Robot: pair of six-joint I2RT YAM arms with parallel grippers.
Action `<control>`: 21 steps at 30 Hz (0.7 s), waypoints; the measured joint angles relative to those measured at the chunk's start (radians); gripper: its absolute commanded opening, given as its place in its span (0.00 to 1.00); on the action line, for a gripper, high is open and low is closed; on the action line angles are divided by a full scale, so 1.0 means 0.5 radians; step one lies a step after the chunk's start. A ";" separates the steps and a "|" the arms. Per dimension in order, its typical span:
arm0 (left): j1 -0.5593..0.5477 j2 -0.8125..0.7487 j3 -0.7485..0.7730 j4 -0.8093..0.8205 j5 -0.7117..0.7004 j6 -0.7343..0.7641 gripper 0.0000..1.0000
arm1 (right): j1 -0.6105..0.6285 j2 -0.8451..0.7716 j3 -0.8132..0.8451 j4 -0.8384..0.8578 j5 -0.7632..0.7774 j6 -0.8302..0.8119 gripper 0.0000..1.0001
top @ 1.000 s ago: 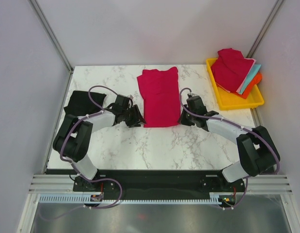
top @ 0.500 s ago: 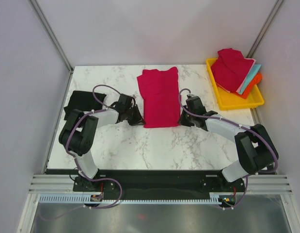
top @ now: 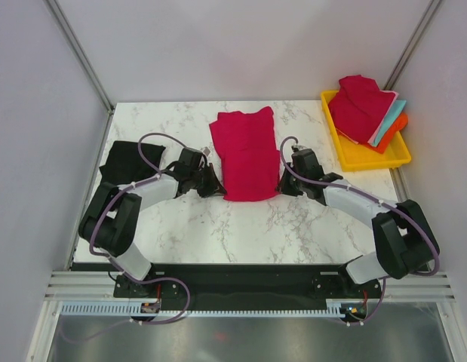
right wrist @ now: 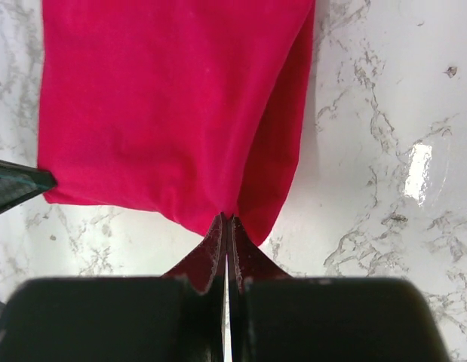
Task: Fold and stack the t-shirts
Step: Fold the tshirt
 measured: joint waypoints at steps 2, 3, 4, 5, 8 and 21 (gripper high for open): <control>-0.002 -0.021 -0.013 0.000 0.012 0.000 0.02 | 0.000 -0.060 -0.009 -0.002 -0.010 0.000 0.00; -0.002 -0.038 -0.027 -0.004 0.016 0.000 0.02 | 0.000 -0.092 -0.013 -0.003 -0.014 0.000 0.00; -0.002 -0.058 -0.044 -0.011 0.021 0.000 0.02 | 0.000 -0.123 -0.016 -0.004 -0.020 0.000 0.00; -0.003 -0.080 -0.062 -0.021 0.023 0.000 0.02 | 0.000 -0.147 -0.016 -0.007 -0.028 0.000 0.00; -0.005 -0.157 -0.124 -0.030 0.031 0.000 0.02 | 0.000 -0.208 -0.027 -0.009 -0.071 -0.001 0.00; -0.154 -0.596 -0.720 0.041 -0.028 -0.058 0.02 | 0.016 -0.204 -0.355 -0.017 -0.378 -0.017 0.00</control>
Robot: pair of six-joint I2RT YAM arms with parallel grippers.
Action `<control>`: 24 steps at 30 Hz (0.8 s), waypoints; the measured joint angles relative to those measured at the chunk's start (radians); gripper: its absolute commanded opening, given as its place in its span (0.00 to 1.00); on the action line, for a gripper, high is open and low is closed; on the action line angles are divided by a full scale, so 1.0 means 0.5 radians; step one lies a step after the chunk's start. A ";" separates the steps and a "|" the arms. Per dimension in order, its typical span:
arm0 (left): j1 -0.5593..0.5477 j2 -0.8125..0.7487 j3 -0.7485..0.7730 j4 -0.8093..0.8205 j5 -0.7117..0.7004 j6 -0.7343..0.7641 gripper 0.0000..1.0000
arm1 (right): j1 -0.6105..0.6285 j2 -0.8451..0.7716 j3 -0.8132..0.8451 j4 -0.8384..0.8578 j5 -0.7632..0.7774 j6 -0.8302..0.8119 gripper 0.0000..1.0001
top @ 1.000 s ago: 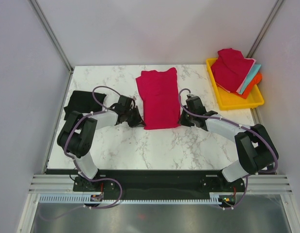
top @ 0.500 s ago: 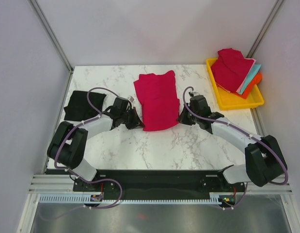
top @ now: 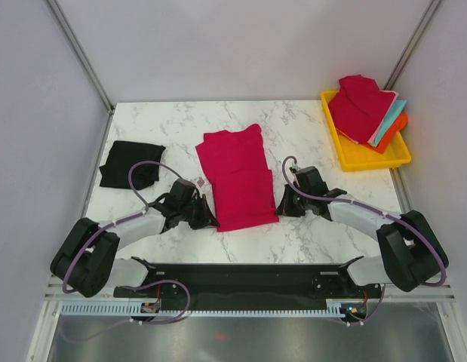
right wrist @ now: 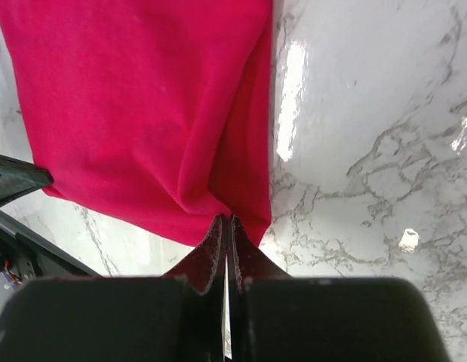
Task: Fold and stack the t-shirts
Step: Fold the tshirt
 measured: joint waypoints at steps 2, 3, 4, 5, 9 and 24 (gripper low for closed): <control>-0.014 -0.082 -0.059 0.001 -0.008 -0.019 0.02 | 0.014 -0.010 -0.032 -0.007 -0.019 0.000 0.00; -0.019 -0.117 -0.080 0.006 -0.011 -0.027 0.02 | 0.021 -0.022 -0.041 -0.017 -0.026 0.000 0.00; -0.025 -0.160 -0.103 0.008 -0.012 -0.035 0.02 | 0.029 -0.049 -0.047 -0.032 -0.031 0.000 0.00; -0.033 -0.204 -0.124 0.008 -0.013 -0.044 0.02 | 0.040 -0.087 -0.050 -0.053 -0.033 -0.001 0.00; -0.100 -0.365 -0.192 -0.015 -0.018 -0.082 0.02 | 0.083 -0.300 -0.052 -0.124 -0.031 -0.008 0.00; 0.082 -0.458 0.297 -0.468 0.057 -0.101 0.02 | 0.098 -0.208 0.707 -0.559 0.173 -0.108 0.00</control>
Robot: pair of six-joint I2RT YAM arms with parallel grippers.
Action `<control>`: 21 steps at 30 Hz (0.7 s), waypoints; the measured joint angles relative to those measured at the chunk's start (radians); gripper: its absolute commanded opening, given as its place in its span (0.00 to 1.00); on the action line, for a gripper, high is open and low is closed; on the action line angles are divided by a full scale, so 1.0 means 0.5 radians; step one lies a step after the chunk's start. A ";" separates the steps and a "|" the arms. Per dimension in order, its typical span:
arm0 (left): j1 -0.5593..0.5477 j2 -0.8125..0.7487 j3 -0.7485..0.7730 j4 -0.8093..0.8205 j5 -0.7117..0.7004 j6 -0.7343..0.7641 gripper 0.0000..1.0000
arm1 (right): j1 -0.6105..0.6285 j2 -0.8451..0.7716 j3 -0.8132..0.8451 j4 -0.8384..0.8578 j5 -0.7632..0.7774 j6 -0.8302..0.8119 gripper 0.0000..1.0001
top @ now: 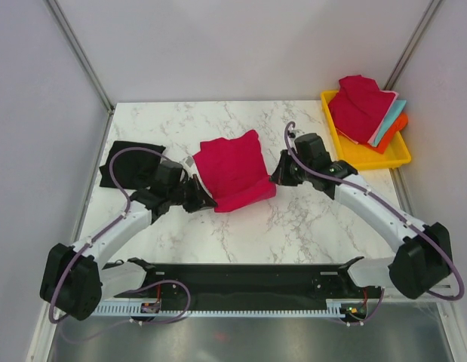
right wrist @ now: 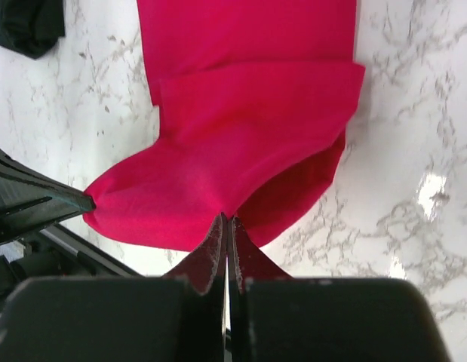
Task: Fold and stack the t-shirts
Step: Fold the tshirt
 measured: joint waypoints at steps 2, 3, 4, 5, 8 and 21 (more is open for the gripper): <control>0.088 0.076 0.085 -0.032 0.043 0.001 0.02 | -0.013 0.135 0.140 -0.008 0.018 -0.009 0.00; 0.138 0.129 0.140 -0.049 0.058 0.003 0.02 | -0.021 0.217 0.217 -0.019 0.024 -0.012 0.00; 0.168 0.169 0.180 -0.062 0.071 0.005 0.02 | -0.029 0.296 0.288 -0.024 0.037 -0.014 0.00; 0.201 0.219 0.238 -0.089 0.092 0.008 0.02 | -0.037 0.371 0.358 -0.032 0.043 -0.014 0.00; 0.276 0.381 0.420 -0.147 0.145 0.021 0.02 | -0.056 0.568 0.570 -0.072 0.055 -0.014 0.00; 0.497 0.978 1.194 -0.278 0.240 0.031 0.02 | -0.163 1.267 1.505 -0.096 0.092 0.005 0.00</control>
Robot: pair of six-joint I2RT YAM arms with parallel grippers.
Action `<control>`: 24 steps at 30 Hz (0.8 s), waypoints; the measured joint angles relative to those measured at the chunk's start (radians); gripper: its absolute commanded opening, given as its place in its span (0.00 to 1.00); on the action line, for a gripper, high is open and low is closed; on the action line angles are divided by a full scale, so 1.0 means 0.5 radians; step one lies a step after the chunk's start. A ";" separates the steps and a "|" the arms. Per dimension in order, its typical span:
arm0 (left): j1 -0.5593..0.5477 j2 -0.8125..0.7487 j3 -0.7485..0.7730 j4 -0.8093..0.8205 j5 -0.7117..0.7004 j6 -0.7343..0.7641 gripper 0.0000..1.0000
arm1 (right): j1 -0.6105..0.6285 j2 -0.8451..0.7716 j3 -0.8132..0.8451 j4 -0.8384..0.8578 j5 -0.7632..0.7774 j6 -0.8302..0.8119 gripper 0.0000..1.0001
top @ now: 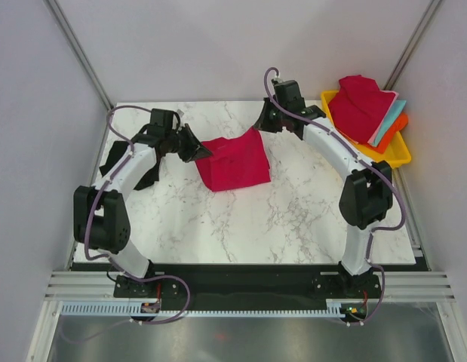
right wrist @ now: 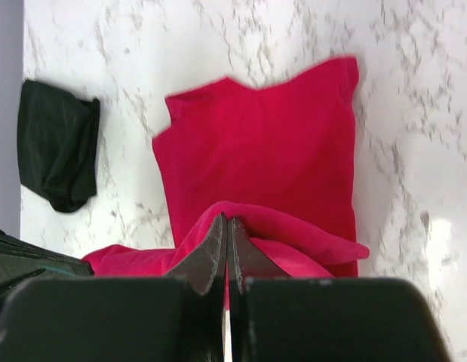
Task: Fold and stack the t-shirts
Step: Fold the tshirt, then neatly place the folded tshirt to the corner
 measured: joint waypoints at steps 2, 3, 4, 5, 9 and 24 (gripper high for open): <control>0.050 0.112 0.111 -0.019 0.010 -0.001 0.02 | -0.017 0.114 0.135 0.021 0.001 0.000 0.00; 0.070 0.174 0.163 -0.021 0.010 -0.001 0.02 | -0.022 0.175 0.210 0.031 0.003 0.000 0.05; 0.097 0.256 0.241 -0.029 0.014 -0.001 0.08 | -0.029 0.239 0.279 0.042 0.003 0.005 0.16; 0.126 0.362 0.335 -0.036 0.018 -0.002 0.17 | -0.033 0.300 0.350 0.061 0.002 0.011 0.30; 0.217 0.757 0.698 -0.047 0.030 -0.037 1.00 | -0.060 0.610 0.643 0.204 -0.012 0.048 0.88; 0.215 1.096 1.030 -0.093 -0.208 -0.098 0.78 | -0.113 0.863 0.356 0.498 -0.003 -0.074 0.79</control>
